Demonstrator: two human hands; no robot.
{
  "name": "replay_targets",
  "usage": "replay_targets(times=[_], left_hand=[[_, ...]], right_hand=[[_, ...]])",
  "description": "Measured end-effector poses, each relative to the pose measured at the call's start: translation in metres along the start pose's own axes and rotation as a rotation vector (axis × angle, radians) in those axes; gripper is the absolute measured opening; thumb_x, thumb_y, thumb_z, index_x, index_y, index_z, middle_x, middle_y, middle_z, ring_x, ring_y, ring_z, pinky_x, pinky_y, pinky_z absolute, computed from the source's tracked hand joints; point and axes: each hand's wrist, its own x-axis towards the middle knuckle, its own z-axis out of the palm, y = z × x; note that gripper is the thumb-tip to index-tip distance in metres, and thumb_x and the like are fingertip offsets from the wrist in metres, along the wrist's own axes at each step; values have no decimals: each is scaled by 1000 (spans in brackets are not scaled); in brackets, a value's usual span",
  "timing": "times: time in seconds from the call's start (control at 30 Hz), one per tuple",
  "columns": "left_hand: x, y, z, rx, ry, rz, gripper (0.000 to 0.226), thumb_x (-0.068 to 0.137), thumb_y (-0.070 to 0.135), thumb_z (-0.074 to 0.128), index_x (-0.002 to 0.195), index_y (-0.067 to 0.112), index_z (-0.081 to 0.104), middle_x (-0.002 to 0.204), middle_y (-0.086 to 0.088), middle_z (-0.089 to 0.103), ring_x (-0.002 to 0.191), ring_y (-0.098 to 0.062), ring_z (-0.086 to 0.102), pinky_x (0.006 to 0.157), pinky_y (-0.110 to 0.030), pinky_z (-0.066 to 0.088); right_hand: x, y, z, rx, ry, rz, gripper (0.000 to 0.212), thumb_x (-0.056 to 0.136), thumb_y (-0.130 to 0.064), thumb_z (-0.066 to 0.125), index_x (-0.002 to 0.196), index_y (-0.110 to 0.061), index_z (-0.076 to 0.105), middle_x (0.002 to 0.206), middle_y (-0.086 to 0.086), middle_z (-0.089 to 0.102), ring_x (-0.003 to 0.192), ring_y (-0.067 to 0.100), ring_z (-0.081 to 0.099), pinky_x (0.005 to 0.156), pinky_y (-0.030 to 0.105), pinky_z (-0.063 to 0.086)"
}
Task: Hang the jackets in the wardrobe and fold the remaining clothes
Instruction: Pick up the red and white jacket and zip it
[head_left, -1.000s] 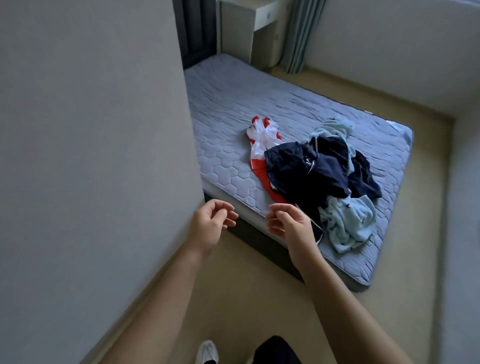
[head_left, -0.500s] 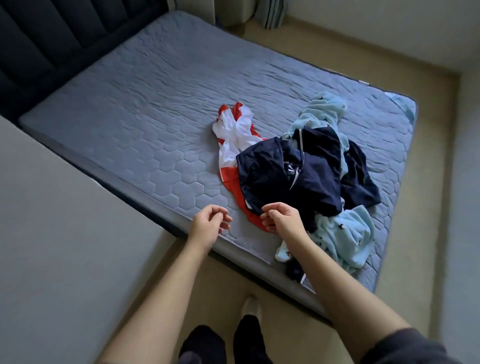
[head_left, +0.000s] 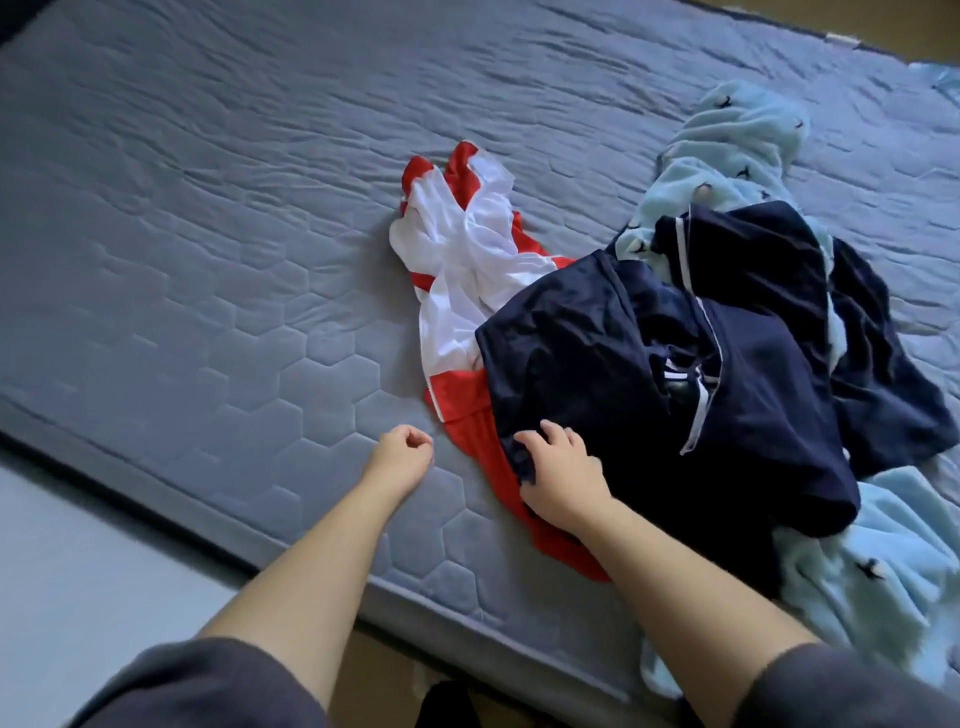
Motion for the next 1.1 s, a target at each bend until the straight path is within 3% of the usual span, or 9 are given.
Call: replay_targets(times=[0.07, 0.13, 0.23, 0.33, 0.5, 0.67, 0.83, 1.0, 1.1], left_hand=[[44, -2, 11, 45, -3, 20, 9, 87, 7, 56, 90, 16, 55, 83, -1, 58, 84, -22, 56, 82, -35, 48], [82, -1, 22, 55, 7, 58, 19, 85, 9, 61, 100, 16, 51, 81, 4, 54, 85, -21, 54, 82, -32, 45], [123, 2, 36, -40, 43, 85, 44, 82, 11, 65, 121, 10, 45, 93, 2, 58, 89, -19, 56, 80, -27, 43], [153, 7, 46, -101, 104, 43, 70, 80, 23, 71, 136, 5, 33, 126, -9, 55, 115, -26, 55, 99, -36, 44], [178, 19, 62, 181, 84, 61, 30, 81, 32, 64, 102, 11, 59, 107, -13, 65, 102, -33, 60, 73, -28, 43], [174, 4, 63, 382, 6, 131, 28, 84, 22, 59, 108, 7, 60, 108, -18, 66, 102, -38, 59, 68, -27, 36], [136, -22, 52, 359, -28, 157, 24, 85, 17, 59, 107, 7, 58, 108, -17, 65, 102, -35, 59, 66, -26, 34], [105, -17, -4, 440, -44, 183, 22, 87, 20, 60, 105, 8, 57, 108, -16, 66, 101, -34, 59, 69, -31, 40], [77, 13, -42, 401, -119, 249, 19, 86, 19, 62, 105, 13, 62, 105, -7, 68, 100, -30, 63, 71, -30, 47]], right_hand=[[40, 2, 17, -79, -24, 23, 76, 86, -23, 58, 149, -39, 18, 161, 2, -4, 146, 38, -3, 107, 65, 23], [75, 8, 32, -138, -31, 49, 88, 84, -28, 62, 149, -47, 4, 159, 1, -21, 144, 42, -12, 103, 70, 25], [114, 25, 48, -164, -50, 65, 98, 82, -32, 68, 147, -52, -3, 156, 2, -29, 143, 45, -14, 99, 70, 32], [143, 43, 57, -110, -138, 32, 102, 80, -33, 73, 149, -49, -1, 157, 7, -28, 142, 50, -9, 111, 59, 28], [163, 65, 66, 9, -175, -23, 101, 80, -30, 75, 150, -44, 4, 156, 9, -28, 142, 48, -12, 118, 47, 8], [163, 75, 62, 103, -190, -55, 98, 78, -31, 76, 150, -43, 11, 158, 4, -25, 145, 40, -12, 119, 42, 7], [137, 77, 52, 311, -30, -64, 75, 84, -28, 71, 148, -27, 32, 162, -1, 5, 148, 15, 8, 116, 21, 9], [102, 71, 43, 295, 64, 68, 73, 86, -36, 65, 148, -21, 30, 157, 5, 25, 141, 20, 30, 111, 23, 24], [81, 48, 34, 239, 34, 97, 90, 83, -39, 67, 153, -26, 12, 160, 8, 11, 142, 26, 28, 112, 36, 31]])
